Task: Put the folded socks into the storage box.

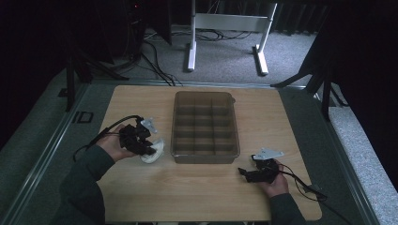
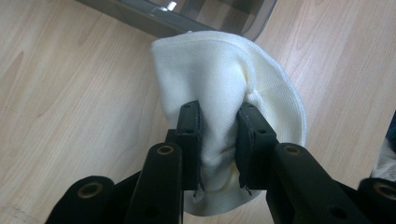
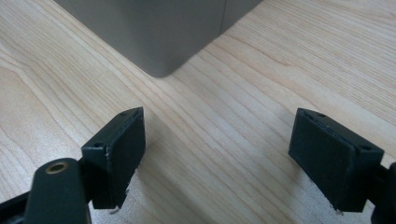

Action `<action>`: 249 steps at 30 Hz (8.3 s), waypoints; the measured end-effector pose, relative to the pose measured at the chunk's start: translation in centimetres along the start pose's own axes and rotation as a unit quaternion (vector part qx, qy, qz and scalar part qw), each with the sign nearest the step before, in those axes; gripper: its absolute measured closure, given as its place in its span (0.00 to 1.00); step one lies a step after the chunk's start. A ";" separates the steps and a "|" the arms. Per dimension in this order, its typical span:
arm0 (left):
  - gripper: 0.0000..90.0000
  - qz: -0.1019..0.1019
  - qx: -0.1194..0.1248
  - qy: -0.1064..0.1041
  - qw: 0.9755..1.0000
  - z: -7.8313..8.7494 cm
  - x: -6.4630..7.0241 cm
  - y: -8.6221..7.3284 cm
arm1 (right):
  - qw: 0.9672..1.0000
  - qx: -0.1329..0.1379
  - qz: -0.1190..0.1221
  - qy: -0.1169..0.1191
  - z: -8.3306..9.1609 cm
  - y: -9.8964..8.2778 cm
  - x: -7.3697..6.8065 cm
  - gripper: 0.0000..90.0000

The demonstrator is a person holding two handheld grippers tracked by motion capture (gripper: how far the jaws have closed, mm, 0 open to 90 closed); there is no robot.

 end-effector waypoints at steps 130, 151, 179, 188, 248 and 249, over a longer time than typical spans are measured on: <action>0.82 -0.129 -0.010 -0.034 0.991 -2.9 0.5 9.4 | 1.000 0.000 0.001 0.001 0.0 0.0 0.0 0.20; 0.81 -0.136 -0.030 -0.059 0.989 -4.4 -0.3 9.7 | 1.000 0.000 0.002 0.002 0.0 0.0 0.0 0.20; 0.82 -0.129 -0.054 -0.079 0.987 -6.2 -0.5 10.3 | 1.000 0.000 0.002 0.002 0.0 0.0 0.0 0.20; 0.82 -0.125 -0.060 -0.086 0.987 -6.8 -0.9 10.6 | 1.000 0.000 0.002 0.002 0.0 0.0 0.0 0.20; 0.82 -0.127 -0.170 -0.073 0.974 -12.0 -0.3 11.6 | 1.000 -0.001 0.003 0.003 0.0 0.0 0.0 0.20; 0.82 -0.129 -0.175 -0.072 0.973 -12.2 -0.3 11.6 | 1.000 -0.001 0.003 0.003 0.0 0.0 0.0 0.20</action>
Point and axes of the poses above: each handheld gripper's, and its own axes: z roughly backward along the jaws, y roughly out of its top, x roughly to its right, the point moved 2 cm from there along -z, roughly forward along the jaws
